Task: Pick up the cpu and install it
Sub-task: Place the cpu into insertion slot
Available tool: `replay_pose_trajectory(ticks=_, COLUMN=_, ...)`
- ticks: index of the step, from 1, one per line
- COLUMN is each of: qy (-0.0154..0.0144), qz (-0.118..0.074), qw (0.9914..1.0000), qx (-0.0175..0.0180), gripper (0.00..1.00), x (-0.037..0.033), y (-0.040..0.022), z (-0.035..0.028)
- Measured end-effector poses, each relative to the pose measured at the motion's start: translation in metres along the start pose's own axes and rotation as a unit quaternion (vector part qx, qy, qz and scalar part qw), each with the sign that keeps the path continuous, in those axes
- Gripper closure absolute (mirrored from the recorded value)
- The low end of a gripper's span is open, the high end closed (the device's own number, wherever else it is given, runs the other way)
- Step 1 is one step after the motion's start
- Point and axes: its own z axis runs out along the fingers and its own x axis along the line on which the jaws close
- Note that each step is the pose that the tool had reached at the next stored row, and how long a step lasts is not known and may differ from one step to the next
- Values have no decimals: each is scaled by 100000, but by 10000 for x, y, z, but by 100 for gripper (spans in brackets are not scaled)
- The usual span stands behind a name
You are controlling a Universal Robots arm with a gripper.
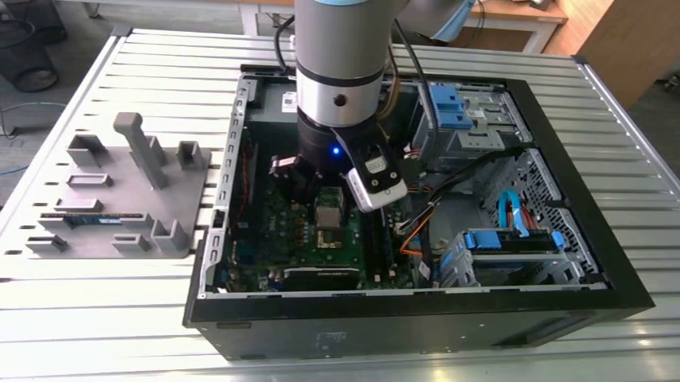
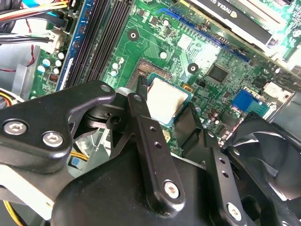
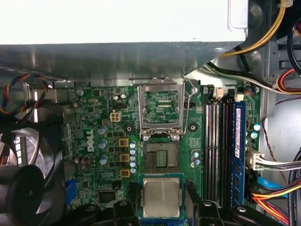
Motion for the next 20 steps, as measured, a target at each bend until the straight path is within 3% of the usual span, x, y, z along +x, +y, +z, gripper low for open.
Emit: replay_pose_trajectory(ticks=20, qy=-45, qz=-15, qw=99993, qx=1221, gripper=53, x=0, y=3, z=37)
